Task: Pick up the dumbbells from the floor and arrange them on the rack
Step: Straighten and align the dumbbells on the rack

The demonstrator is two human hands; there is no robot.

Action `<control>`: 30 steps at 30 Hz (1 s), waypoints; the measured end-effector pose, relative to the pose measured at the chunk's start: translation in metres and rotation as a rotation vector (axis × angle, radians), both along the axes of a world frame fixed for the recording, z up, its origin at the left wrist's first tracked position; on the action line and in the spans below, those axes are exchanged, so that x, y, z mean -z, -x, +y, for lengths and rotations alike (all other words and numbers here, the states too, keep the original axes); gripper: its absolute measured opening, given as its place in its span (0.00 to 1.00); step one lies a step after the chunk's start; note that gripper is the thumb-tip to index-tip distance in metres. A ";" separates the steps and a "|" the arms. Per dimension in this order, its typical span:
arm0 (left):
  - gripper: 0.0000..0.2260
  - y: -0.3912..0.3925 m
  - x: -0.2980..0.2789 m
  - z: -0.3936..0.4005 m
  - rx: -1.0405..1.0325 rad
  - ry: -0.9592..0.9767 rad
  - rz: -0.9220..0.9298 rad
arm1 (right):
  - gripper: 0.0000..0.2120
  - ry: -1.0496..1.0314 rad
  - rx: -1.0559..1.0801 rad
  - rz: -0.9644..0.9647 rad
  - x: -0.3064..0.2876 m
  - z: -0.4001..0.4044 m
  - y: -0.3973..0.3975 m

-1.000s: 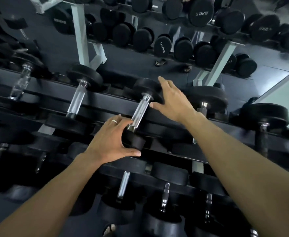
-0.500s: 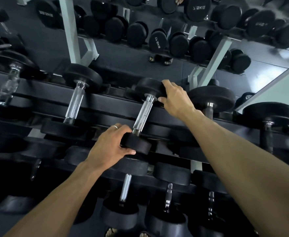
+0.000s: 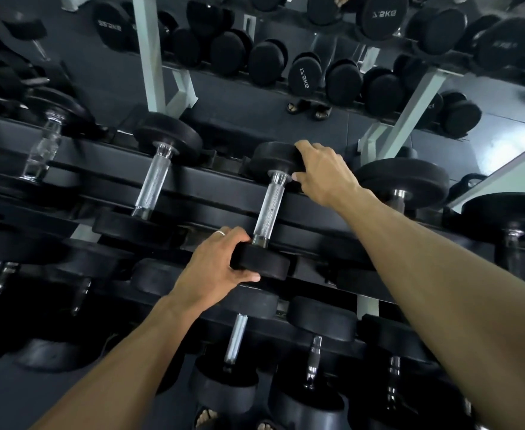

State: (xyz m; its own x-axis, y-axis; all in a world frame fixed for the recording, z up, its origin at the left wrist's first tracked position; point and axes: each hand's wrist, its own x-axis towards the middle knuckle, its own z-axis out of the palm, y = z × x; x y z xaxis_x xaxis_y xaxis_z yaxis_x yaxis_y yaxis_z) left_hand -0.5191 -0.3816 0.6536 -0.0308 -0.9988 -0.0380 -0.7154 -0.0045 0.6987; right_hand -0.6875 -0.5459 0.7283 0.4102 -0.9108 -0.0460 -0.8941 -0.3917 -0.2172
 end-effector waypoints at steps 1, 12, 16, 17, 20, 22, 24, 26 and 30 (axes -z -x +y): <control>0.23 0.000 0.000 0.001 0.000 -0.001 -0.004 | 0.20 0.000 0.003 -0.006 0.001 0.000 0.001; 0.33 0.001 -0.010 0.005 0.006 -0.017 -0.119 | 0.31 0.081 -0.065 -0.151 -0.001 0.011 0.000; 0.35 -0.018 -0.024 0.018 -0.012 -0.050 -0.192 | 0.29 0.157 -0.177 -0.217 -0.009 0.024 -0.028; 0.35 -0.025 -0.027 0.021 -0.025 -0.053 -0.203 | 0.29 0.155 -0.203 -0.219 -0.009 0.027 -0.037; 0.34 -0.054 -0.030 0.026 -0.063 -0.035 -0.239 | 0.31 0.104 -0.256 -0.212 -0.003 0.034 -0.064; 0.33 -0.073 -0.031 0.026 -0.076 -0.011 -0.259 | 0.32 0.056 -0.273 -0.200 0.003 0.037 -0.082; 0.32 -0.092 -0.034 0.024 -0.070 0.055 -0.297 | 0.33 0.019 -0.270 -0.181 0.008 0.040 -0.100; 0.31 -0.112 -0.036 0.021 -0.072 0.118 -0.326 | 0.34 -0.007 -0.250 -0.166 0.011 0.040 -0.118; 0.37 -0.162 -0.039 0.015 -0.040 0.078 -0.282 | 0.36 -0.033 -0.162 -0.156 0.011 0.034 -0.151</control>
State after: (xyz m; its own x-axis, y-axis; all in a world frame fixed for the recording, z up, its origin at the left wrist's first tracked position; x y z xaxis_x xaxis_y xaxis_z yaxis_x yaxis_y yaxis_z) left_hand -0.3570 -0.3665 0.6926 0.0097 -0.9993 0.0375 -0.8815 0.0092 0.4720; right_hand -0.5365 -0.5116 0.7171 0.5557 -0.8314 0.0012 -0.7744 -0.5181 -0.3631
